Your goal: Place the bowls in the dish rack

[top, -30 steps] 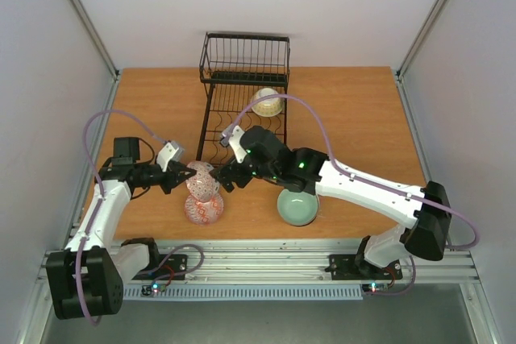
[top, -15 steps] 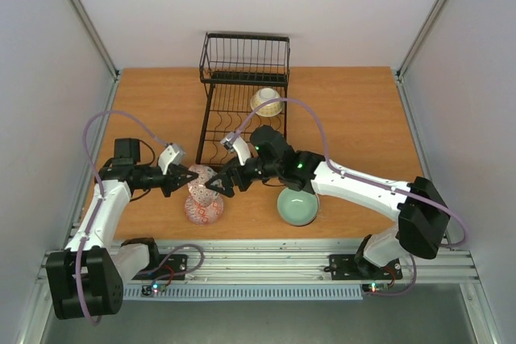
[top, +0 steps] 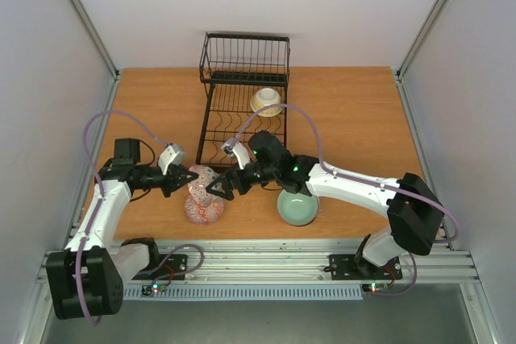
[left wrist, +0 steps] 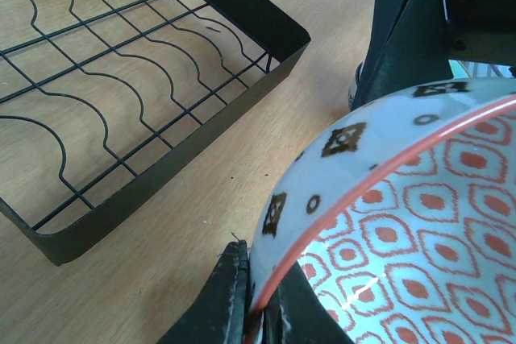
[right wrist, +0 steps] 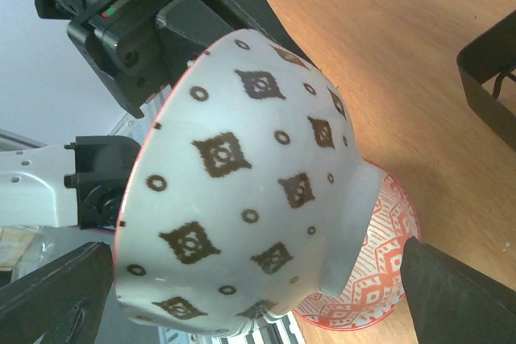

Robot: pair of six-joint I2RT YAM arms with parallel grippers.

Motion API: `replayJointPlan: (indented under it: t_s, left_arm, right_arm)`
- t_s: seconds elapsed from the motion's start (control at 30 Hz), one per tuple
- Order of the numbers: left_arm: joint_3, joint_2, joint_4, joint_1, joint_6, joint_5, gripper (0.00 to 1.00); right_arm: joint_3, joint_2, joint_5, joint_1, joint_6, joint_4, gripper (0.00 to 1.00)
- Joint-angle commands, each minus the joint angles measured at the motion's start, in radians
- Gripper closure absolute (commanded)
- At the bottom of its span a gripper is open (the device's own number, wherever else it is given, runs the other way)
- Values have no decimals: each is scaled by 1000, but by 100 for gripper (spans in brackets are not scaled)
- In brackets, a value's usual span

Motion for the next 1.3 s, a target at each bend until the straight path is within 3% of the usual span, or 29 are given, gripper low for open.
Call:
replayJointPlan:
  t_s: [0.0,0.13,0.33,0.63,0.67,0.77,0.9,0.97,1.07,1.27]
  left_arm:
    - [12,-16,18,-2,4,54,99]
    - [13,-17,17,-2,-1,56,100]
    - [13,-16,25,-1,-7,55,100]
    - [11,-25,35,0,-26,40,99]
    - [9,-26,44,1,-38,33,99]
    - [4,-27,78,1,-69,6,97]
    - [-6,-31,119,1,-122,-31,49]
    - [-14,-34,145,1,-145,-53,35]
    - [-29,-34,208,1,-195,-107,24]
    - [-57,-38,326,2,-288,-239,23]
  right_arm:
    - [-14,20,-32,4,31,49,2]
    - [-24,34,-59,4,37,93,6]
    - [-33,41,-110,4,77,140,27]
    - [-13,8,-77,4,57,86,95]
    - [-3,4,-59,3,55,68,98]
    - [38,-3,15,3,-27,-61,99]
    - [117,-9,140,2,-114,-225,99]
    - [163,-8,218,1,-158,-306,99]
    - [251,21,355,-2,-218,-425,99]
    - [468,165,624,-1,-316,-586,99]
